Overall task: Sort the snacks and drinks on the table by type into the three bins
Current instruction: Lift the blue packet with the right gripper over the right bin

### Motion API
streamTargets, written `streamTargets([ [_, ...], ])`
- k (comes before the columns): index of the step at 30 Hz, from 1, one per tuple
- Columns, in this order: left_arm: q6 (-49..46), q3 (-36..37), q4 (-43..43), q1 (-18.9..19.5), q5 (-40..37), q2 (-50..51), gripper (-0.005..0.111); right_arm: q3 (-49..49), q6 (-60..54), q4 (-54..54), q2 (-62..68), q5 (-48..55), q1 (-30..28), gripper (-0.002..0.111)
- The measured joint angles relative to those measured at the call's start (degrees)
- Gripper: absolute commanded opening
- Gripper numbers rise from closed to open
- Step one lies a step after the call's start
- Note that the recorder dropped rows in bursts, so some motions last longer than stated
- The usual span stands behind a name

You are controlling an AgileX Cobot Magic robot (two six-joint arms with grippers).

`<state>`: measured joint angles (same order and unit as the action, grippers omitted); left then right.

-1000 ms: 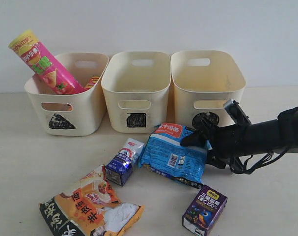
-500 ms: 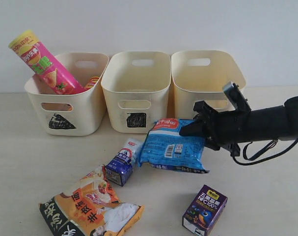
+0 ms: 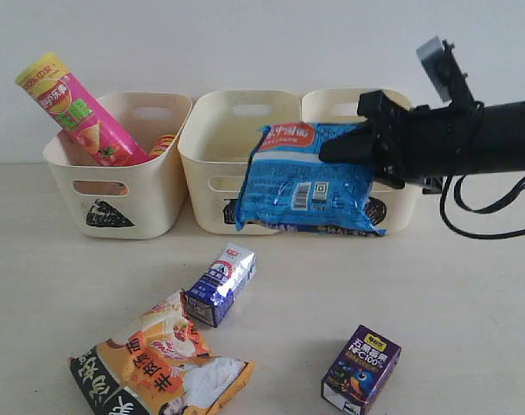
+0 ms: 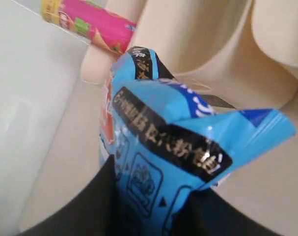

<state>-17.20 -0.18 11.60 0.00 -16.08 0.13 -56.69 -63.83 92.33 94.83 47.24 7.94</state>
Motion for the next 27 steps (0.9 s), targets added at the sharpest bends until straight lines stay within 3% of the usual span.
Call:
streamTargets([
  [11, 0.00, 0.00, -0.10, 0.00, 0.00, 0.00, 0.004, -0.89, 0.00, -0.28, -12.36, -23.42, 0.00, 0.000],
  [27, 0.00, 0.00, -0.22, 0.00, -0.11, 0.00, 0.004, -16.89, -2.59, -0.17, -0.69, -39.25, 0.00, 0.000],
])
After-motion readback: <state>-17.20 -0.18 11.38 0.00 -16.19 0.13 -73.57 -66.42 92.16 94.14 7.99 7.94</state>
